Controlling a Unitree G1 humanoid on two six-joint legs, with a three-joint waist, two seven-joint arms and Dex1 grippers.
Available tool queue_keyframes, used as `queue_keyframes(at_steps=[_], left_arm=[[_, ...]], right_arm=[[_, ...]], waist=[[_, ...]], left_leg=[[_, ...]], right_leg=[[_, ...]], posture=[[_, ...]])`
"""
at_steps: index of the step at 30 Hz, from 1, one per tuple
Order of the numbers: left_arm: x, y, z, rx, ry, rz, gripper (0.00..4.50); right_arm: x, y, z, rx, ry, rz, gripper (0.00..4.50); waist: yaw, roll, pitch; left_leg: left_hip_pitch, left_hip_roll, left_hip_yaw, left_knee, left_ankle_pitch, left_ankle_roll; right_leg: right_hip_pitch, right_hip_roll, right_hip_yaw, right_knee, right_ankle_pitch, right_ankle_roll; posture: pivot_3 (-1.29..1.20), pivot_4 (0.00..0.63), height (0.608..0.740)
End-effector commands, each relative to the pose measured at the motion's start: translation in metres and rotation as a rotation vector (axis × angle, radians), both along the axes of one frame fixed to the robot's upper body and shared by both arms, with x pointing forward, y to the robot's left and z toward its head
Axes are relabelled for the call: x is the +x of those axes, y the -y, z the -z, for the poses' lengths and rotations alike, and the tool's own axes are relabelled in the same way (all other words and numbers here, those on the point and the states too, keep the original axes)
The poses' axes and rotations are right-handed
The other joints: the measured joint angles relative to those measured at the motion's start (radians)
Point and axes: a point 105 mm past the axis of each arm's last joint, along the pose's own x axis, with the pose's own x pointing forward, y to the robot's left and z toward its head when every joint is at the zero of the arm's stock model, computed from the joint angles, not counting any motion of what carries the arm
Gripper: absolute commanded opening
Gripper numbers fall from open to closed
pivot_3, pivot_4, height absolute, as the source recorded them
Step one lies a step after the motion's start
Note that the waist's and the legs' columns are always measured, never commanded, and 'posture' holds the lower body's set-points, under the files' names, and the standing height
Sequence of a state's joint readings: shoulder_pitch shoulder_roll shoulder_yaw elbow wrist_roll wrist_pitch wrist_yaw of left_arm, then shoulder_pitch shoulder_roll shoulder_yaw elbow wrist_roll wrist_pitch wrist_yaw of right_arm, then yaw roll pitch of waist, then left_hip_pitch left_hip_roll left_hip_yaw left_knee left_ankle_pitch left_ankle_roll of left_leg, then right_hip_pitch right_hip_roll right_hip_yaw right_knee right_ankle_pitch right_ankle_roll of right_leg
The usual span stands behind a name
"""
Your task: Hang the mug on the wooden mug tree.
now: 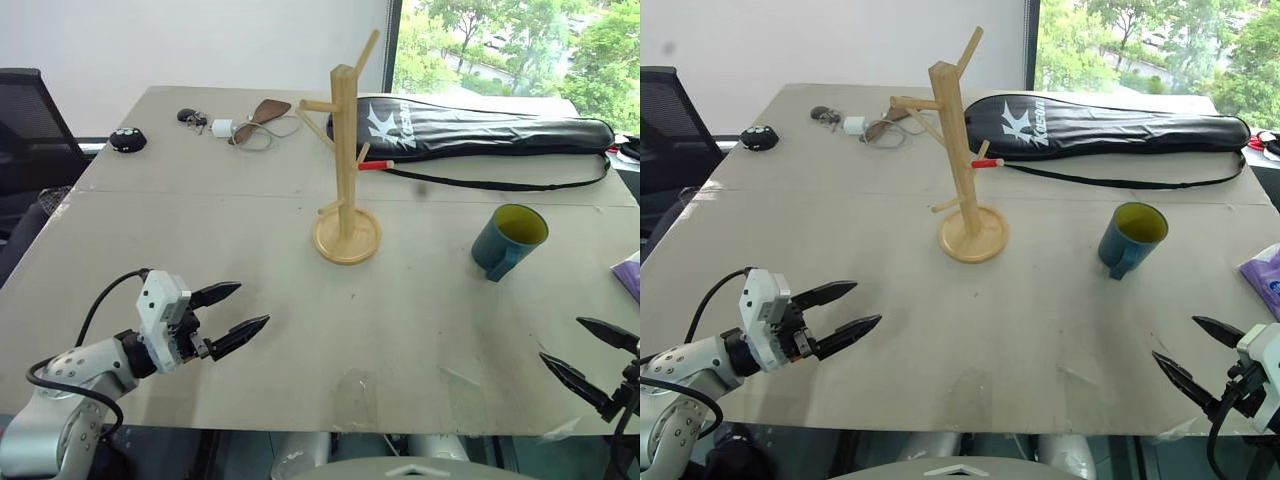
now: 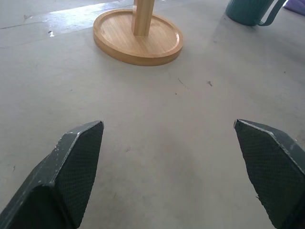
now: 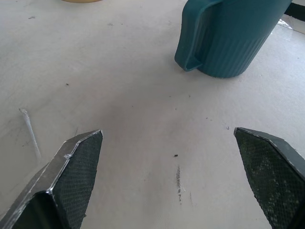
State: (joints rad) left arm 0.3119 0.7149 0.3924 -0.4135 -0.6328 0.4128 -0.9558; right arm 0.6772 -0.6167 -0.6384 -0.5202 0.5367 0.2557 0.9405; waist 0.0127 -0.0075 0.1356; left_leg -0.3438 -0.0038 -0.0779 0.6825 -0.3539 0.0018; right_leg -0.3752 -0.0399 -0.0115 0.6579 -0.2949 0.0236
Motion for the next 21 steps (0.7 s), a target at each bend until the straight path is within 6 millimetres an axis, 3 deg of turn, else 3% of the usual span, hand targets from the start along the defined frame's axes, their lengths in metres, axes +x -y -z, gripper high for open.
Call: queue_keyframes(at_steps=[1, 4, 7, 9, 13, 21], left_arm=[[0.008, 0.017, -0.017, -0.039, 0.055, 0.071, 4.50], [0.015, 0.053, -0.034, -0.087, 0.105, 0.215, 4.50], [0.014, 0.070, -0.041, -0.118, 0.156, 0.293, 4.50], [0.016, 0.074, -0.046, -0.159, 0.178, 0.283, 4.50], [-0.006, 0.086, -0.044, -0.134, 0.090, 0.502, 4.50], [-0.021, 0.093, -0.047, -0.127, 0.094, 0.602, 4.50]], right_arm=[[0.011, -0.009, -0.006, -0.005, 0.062, 0.019, 4.47], [0.033, -0.021, -0.006, -0.018, 0.088, 0.029, 4.47], [0.046, -0.026, -0.006, -0.001, 0.099, 0.009, 4.47], [0.050, -0.032, -0.006, 0.045, 0.088, -0.005, 4.47], [0.059, -0.041, -0.003, 0.101, 0.079, -0.025, 4.47], [0.077, -0.054, 0.001, 0.189, 0.055, -0.043, 4.47]], waist=[[0.002, 0.000, 0.000], [0.004, -0.001, -0.001], [-0.004, 0.001, -0.002], [-0.008, 0.001, -0.002], [-0.013, 0.002, -0.001], [-0.016, 0.002, -0.001]], left_leg=[[0.000, 0.000, 0.000, 0.000, 0.000, 0.000], [0.000, 0.000, -0.001, 0.002, 0.000, 0.000], [0.001, -0.002, 0.000, 0.002, 0.000, 0.000], [0.000, -0.002, 0.001, 0.000, 0.000, 0.000], [-0.001, -0.001, -0.003, -0.001, 0.000, 0.000], [0.000, -0.003, -0.004, 0.001, 0.000, 0.000]], right_leg=[[0.000, 0.000, 0.000, 0.000, 0.000, 0.000], [0.000, 0.000, -0.001, 0.002, 0.000, 0.000], [0.000, -0.001, 0.000, 0.003, 0.000, 0.000], [0.000, 0.000, 0.001, 0.001, 0.000, 0.000], [-0.002, 0.002, 0.001, -0.001, 0.000, 0.000], [-0.001, 0.000, 0.001, 0.001, 0.000, 0.000]], posture=[[0.00, 0.150, 0.740], [0.00, 0.150, 0.740], [0.00, 0.150, 0.740], [0.00, 0.150, 0.740], [0.00, 0.150, 0.740], [0.00, 0.150, 0.740]])
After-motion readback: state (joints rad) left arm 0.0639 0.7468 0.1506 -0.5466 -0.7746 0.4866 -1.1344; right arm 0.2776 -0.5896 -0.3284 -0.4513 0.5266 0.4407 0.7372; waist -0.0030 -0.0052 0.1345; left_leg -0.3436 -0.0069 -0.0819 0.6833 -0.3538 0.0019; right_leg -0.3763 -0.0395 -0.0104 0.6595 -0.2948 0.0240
